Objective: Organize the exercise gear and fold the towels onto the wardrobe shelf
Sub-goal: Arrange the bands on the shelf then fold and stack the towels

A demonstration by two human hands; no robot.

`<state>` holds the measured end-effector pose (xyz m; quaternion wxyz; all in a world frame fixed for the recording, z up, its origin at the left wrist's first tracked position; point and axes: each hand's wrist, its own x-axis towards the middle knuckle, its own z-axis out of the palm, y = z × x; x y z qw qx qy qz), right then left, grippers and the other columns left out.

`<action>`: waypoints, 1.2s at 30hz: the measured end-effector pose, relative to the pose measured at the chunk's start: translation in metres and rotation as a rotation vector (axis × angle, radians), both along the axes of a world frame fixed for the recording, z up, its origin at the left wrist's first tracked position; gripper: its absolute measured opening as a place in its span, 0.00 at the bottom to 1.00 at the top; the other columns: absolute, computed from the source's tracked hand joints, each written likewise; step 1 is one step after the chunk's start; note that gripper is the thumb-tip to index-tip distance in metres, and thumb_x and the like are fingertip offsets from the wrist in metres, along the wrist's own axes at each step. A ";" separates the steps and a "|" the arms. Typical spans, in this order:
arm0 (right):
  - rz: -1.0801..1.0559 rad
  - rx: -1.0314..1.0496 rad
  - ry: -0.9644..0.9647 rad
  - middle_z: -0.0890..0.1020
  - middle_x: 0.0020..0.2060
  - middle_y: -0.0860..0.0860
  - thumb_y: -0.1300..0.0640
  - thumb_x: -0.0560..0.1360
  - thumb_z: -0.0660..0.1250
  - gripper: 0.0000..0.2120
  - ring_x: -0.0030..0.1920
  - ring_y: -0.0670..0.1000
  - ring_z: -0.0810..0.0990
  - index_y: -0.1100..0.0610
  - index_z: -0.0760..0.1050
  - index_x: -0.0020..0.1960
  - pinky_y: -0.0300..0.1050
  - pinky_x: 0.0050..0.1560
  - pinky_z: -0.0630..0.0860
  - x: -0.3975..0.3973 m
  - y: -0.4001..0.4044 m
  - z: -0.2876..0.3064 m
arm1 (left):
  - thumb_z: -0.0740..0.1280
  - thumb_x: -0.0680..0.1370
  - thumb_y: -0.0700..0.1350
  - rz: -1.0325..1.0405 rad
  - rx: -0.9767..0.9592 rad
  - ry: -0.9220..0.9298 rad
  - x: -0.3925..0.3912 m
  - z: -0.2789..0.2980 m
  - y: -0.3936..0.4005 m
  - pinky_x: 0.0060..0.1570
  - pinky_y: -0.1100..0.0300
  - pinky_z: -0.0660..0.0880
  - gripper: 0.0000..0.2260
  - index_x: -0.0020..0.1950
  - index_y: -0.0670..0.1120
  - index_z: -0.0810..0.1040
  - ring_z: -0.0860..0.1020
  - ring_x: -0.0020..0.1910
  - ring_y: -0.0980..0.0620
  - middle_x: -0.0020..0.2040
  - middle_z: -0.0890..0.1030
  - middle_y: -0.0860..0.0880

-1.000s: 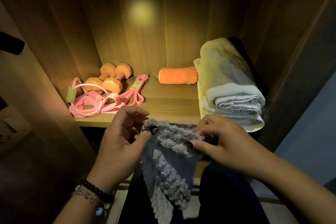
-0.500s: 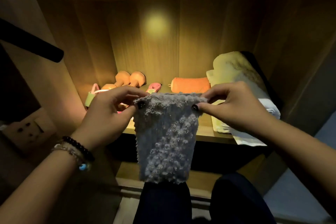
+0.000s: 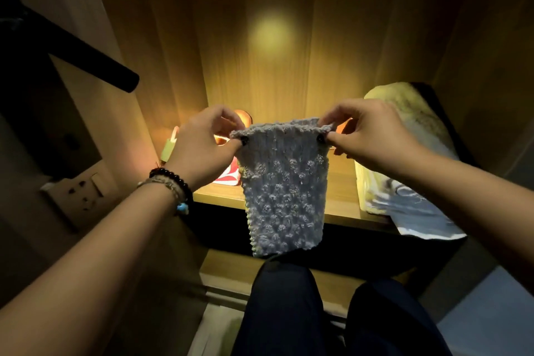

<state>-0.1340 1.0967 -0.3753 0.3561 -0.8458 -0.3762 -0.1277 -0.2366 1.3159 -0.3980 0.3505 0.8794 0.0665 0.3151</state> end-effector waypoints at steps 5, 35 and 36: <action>0.004 0.077 0.036 0.81 0.39 0.43 0.63 0.69 0.74 0.18 0.39 0.44 0.80 0.52 0.81 0.58 0.37 0.44 0.75 -0.002 -0.011 -0.035 | 0.73 0.71 0.32 -0.032 -0.220 -0.016 -0.019 -0.026 -0.010 0.54 0.55 0.79 0.23 0.62 0.49 0.73 0.81 0.46 0.56 0.42 0.81 0.54; 0.039 0.222 0.794 0.79 0.31 0.54 0.56 0.73 0.71 0.05 0.34 0.56 0.76 0.53 0.80 0.39 0.48 0.37 0.74 -0.145 -0.072 -0.242 | 0.72 0.69 0.34 0.143 -0.583 0.375 -0.140 -0.190 -0.075 0.38 0.59 0.73 0.09 0.45 0.43 0.76 0.75 0.29 0.55 0.27 0.77 0.52; 0.007 0.219 0.804 0.77 0.29 0.55 0.57 0.73 0.71 0.05 0.31 0.53 0.73 0.53 0.79 0.39 0.44 0.35 0.71 -0.148 -0.070 -0.246 | 0.73 0.67 0.37 0.158 -0.595 0.392 -0.139 -0.192 -0.076 0.37 0.58 0.73 0.10 0.44 0.44 0.76 0.74 0.29 0.54 0.27 0.76 0.52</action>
